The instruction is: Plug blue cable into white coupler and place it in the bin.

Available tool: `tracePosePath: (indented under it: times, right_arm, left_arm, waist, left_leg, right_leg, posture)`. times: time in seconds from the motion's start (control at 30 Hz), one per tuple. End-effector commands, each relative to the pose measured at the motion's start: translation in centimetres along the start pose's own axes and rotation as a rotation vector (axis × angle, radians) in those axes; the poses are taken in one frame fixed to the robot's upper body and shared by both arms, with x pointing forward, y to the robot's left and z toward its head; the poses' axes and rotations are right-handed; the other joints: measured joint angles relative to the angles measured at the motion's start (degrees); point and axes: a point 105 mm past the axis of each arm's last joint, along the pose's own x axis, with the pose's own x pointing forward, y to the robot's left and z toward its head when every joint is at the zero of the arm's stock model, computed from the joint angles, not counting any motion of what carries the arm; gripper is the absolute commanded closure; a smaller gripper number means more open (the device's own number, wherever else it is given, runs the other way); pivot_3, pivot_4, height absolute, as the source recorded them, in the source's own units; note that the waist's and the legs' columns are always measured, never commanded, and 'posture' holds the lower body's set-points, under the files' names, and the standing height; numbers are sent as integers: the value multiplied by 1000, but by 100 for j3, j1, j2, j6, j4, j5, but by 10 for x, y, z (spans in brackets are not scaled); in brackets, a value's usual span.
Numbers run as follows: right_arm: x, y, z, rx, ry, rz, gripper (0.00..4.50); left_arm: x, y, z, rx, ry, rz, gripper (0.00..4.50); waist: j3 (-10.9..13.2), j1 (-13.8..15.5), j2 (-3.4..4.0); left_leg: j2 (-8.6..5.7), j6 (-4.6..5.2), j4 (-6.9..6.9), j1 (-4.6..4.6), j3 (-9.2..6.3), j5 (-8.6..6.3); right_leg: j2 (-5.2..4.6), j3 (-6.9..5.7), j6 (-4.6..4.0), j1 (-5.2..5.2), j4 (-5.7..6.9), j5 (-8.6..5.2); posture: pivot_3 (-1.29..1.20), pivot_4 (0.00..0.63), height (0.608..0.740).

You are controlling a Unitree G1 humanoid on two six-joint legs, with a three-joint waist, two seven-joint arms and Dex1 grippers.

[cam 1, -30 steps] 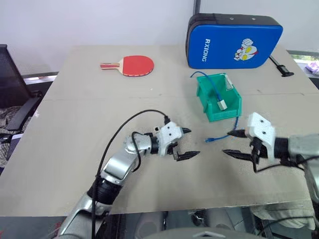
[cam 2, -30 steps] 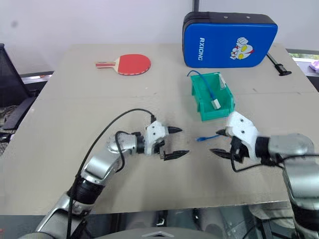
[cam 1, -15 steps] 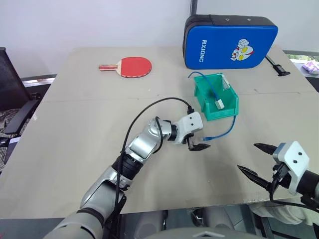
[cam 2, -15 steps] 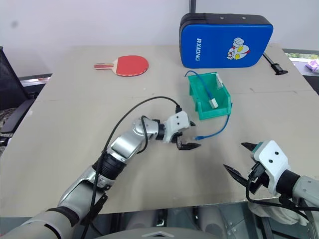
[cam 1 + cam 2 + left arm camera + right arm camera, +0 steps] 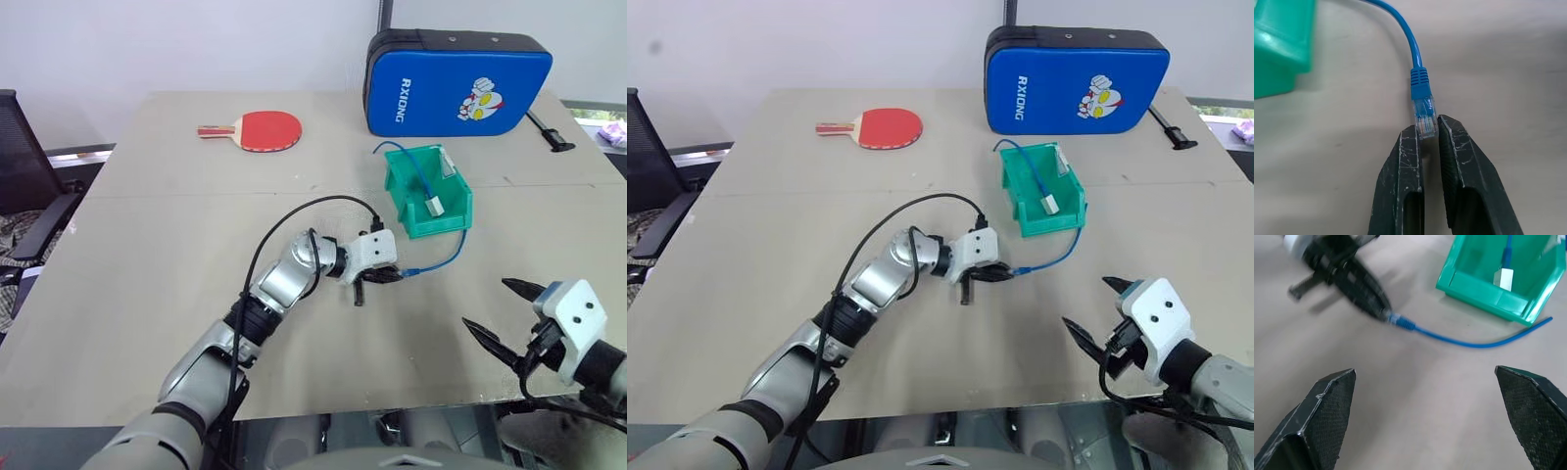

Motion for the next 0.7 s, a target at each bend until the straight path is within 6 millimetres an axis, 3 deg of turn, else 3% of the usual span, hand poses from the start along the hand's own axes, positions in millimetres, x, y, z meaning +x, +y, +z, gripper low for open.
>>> tracePosePath:
  times: [0.03, 0.13, 0.23, 0.4, 0.67, 0.7]
  right_arm:
    - [8, 20, 10, 273, -137, 44, 0]
    - [13, 31, 22, 491, -256, 105, 0]
    - [17, 37, 37, 613, -346, 163, 0]
    - [25, 44, 62, 725, -453, 259, 0]
    - [29, 38, 71, 790, -451, 284, 0]
    - [30, 38, 71, 792, -448, 285, 394]
  left_arm:
    - [-31, -12, 48, -216, -308, -156, 4474]
    - [-59, -22, 71, -402, -440, -296, 4474]
    - [-74, -27, 80, -476, -483, -343, 4474]
    - [-82, -33, 83, -494, -492, -357, 4474]
    - [-85, -35, 88, -500, -504, -368, 4474]
    - [-85, -36, 88, -500, -505, -369, 4500]
  waist:
    - [3, -9, -5]
    - [8, -15, 4]
    - [4, -25, 10]
    - [6, -34, 6]
    - [5, -21, 5]
    - [6, -21, 5]
  left_leg:
    - [3, 0, 0, -1, -1, 0]
    - [25, 0, 1, -12, -16, 0]
    - [19, 0, 1, -1, -13, 0]
    - [2, 0, 2, -4, -11, 0]
    - [-3, 0, 0, -3, -5, 0]
    - [-3, 1, 0, -3, -4, 0]
  right_leg:
    - [0, -1, 0, -2, 0, 0]
    - [3, -14, -1, -10, 4, 0]
    - [1, -9, 0, -1, 4, 0]
    - [-7, -2, 4, 2, 1, -2]
    - [-5, 8, 3, 0, 1, -2]
    - [-5, 9, 3, 0, 1, -2]
  posture:
    - [0, 150, 731]
    - [0, 150, 731]
    - [0, 150, 731]
    - [0, 150, 731]
    - [0, 150, 731]
    - [0, 150, 731]
